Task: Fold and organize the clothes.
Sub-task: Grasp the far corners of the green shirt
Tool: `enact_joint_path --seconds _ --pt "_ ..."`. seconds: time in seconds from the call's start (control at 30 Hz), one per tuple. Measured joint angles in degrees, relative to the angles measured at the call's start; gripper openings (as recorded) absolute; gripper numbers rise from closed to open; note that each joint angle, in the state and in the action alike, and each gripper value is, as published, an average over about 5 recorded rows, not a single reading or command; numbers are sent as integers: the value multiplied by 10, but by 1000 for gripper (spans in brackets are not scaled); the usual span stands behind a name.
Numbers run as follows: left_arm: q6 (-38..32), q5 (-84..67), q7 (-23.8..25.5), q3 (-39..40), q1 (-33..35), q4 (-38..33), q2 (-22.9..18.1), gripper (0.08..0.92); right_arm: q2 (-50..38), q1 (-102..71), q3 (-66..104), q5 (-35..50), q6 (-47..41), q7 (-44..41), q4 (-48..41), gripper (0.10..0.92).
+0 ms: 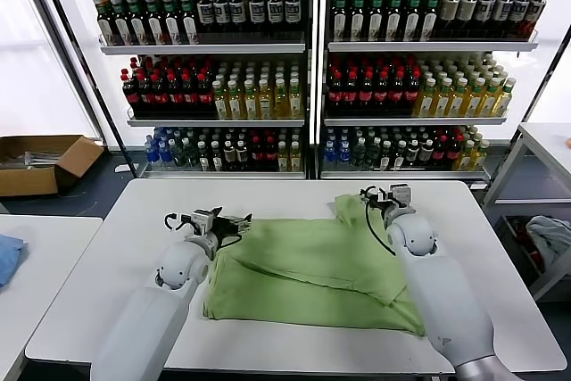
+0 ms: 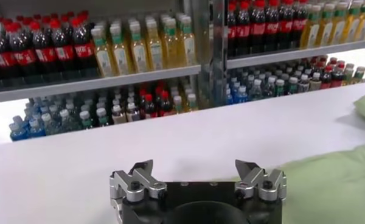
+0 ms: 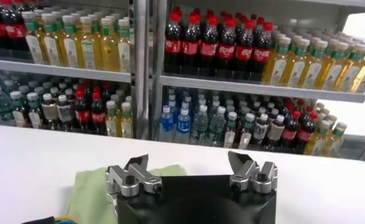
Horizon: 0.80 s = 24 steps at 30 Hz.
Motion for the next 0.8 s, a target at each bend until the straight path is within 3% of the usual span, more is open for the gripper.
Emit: enact_joint_path --seconds 0.53,0.63,0.8 --pt "1 -2 -2 0 -1 36 -7 823 29 12 -4 -18 2 5 -64 821" --pt "0 -3 0 1 3 36 -5 811 28 10 -3 -18 1 7 -65 779" --pt "-1 -5 4 1 10 34 -5 688 26 5 -3 -20 -4 9 -63 635"
